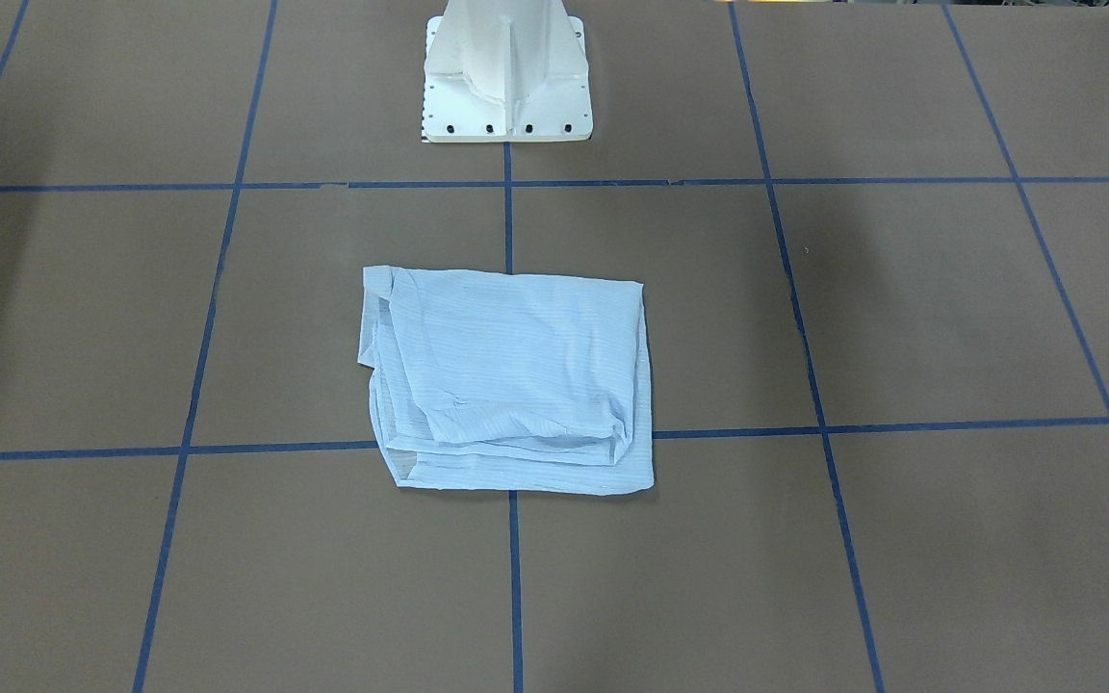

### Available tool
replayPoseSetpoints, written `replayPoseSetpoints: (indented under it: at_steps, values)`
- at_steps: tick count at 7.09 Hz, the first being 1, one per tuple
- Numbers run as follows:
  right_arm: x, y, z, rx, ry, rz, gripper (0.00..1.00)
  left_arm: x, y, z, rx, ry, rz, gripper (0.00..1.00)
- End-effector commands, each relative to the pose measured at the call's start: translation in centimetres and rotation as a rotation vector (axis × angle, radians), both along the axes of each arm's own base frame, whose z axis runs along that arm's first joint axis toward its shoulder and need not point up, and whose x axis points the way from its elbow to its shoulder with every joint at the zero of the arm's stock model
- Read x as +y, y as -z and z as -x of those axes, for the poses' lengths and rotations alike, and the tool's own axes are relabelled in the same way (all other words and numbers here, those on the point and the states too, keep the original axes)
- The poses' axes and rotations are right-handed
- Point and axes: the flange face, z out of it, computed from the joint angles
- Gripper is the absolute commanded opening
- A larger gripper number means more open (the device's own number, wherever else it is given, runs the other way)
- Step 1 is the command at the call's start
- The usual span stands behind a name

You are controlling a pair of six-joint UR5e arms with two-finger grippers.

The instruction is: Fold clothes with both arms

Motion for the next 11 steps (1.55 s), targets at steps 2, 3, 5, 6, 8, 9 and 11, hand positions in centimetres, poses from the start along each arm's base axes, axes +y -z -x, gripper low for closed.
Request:
replayPoseSetpoints:
  at_steps: [2, 3, 5, 6, 8, 9, 11]
  values:
    - [0.3, -0.4, -0.2, 0.011, -0.003, 0.007, 1.00, 0.9, -0.3, 3.6, 0.014, 0.031, 0.048, 1.00]
    - [0.3, -0.4, -0.3, 0.010, -0.005, 0.007, 1.00, 0.8, -0.5, 3.3, 0.016, 0.027, 0.057, 1.00]
    - [0.3, -0.3, -0.4, 0.010, -0.006, 0.005, 1.00, 2.7, -1.8, 3.3, 0.020, 0.022, 0.067, 1.00]
    - [0.2, -0.1, -0.3, 0.010, -0.006, 0.003, 1.00, 2.4, -1.0, 3.3, 0.018, 0.023, 0.054, 1.00]
    - [0.3, -0.2, -0.3, 0.008, -0.008, 0.005, 1.00, 2.5, 0.4, 3.2, 0.012, 0.018, 0.024, 1.00]
    - [0.3, -0.2, -0.3, 0.008, -0.008, 0.005, 1.00, 2.5, 0.5, 3.2, 0.011, 0.019, 0.024, 1.00]
    - [0.3, -0.2, -0.3, 0.009, -0.007, 0.006, 1.00, 2.8, 0.2, 3.3, 0.011, 0.020, 0.030, 1.00]
